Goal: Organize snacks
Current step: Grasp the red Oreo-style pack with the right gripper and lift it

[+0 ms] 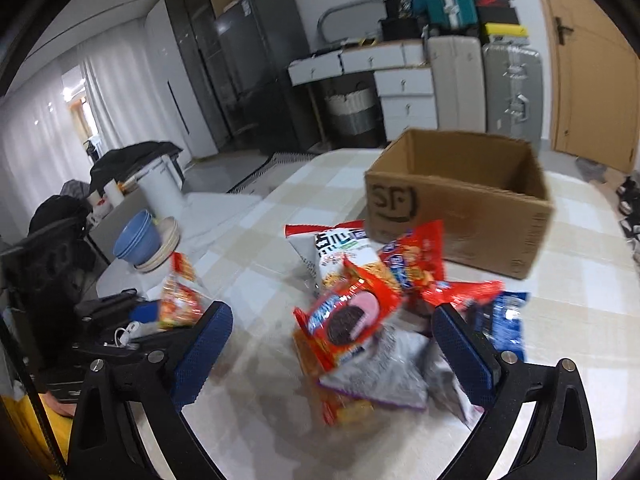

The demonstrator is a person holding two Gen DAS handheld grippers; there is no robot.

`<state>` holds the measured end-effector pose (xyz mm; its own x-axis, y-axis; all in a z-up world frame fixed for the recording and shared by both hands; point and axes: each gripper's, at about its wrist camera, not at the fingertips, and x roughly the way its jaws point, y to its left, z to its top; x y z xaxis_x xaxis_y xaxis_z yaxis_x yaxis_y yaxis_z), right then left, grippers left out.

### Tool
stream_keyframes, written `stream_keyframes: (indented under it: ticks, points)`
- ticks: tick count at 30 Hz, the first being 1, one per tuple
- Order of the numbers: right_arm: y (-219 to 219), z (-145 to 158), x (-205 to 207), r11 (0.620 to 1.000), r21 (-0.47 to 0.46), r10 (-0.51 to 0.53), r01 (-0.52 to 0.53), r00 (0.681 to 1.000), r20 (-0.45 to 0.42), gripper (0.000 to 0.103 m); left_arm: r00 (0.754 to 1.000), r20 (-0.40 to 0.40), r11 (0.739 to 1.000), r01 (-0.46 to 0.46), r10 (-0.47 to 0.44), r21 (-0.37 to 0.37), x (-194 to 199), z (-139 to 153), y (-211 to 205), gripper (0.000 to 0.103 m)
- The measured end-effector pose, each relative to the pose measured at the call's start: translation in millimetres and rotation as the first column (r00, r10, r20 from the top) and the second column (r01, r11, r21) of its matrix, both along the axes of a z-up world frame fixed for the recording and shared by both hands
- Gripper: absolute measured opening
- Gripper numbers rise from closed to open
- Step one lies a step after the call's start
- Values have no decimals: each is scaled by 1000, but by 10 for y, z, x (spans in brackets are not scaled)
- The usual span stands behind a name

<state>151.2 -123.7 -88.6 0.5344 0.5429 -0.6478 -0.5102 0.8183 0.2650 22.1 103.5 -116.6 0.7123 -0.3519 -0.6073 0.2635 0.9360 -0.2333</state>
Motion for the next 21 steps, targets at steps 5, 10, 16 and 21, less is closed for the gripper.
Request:
stream_keyframes:
  ticks: [5, 10, 16, 21]
  points:
    - [143, -290, 287, 1000, -1, 6, -6, 991, -131, 78, 1000, -1, 1000, -12, 12, -9, -70, 31, 199, 40]
    - [219, -467, 442, 1000, -20, -7, 4, 987, -161, 68, 1000, -12, 1000, -17, 16, -22, -110, 3, 280, 40]
    - [231, -484, 454, 999, -50, -7, 0, 988, -155, 52, 1000, -25, 1000, -13, 13, -27, -22, -48, 174, 40]
    - [120, -462, 412, 1000, -5, -1, 0, 989, -148, 48, 1000, -23, 1000, -12, 12, -24, -12, -40, 137, 40]
